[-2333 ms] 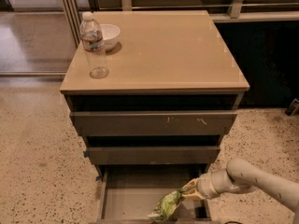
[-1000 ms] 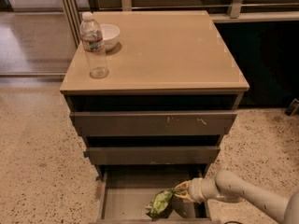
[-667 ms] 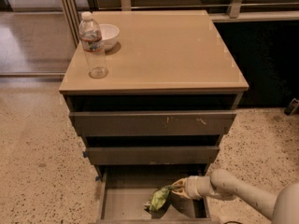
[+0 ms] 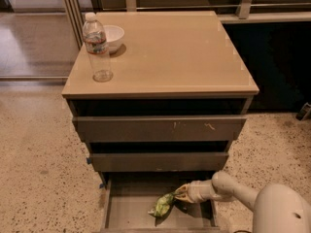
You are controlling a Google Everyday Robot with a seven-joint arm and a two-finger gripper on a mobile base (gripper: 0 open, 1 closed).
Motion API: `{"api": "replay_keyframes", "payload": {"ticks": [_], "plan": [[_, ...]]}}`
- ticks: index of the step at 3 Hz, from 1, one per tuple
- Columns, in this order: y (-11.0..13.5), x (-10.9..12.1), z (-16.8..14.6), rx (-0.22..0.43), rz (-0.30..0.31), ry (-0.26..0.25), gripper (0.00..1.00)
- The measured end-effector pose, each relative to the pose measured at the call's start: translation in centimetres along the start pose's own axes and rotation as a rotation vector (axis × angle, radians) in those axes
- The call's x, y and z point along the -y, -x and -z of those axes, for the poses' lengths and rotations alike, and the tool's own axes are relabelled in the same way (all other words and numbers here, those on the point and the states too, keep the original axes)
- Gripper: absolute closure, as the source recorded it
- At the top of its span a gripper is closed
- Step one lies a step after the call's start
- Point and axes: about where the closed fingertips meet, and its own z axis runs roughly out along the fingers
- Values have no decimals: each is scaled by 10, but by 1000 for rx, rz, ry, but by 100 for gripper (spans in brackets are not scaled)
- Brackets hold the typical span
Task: Place green jalapeno chip bag into bottom drawer
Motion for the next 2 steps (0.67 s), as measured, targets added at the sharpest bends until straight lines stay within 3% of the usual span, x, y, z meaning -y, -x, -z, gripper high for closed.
{"api": "replay_keyframes", "payload": {"ticks": [1, 2], "plan": [[-18, 2, -16, -57, -9, 40, 98], [-18, 2, -16, -57, -9, 40, 76]]}}
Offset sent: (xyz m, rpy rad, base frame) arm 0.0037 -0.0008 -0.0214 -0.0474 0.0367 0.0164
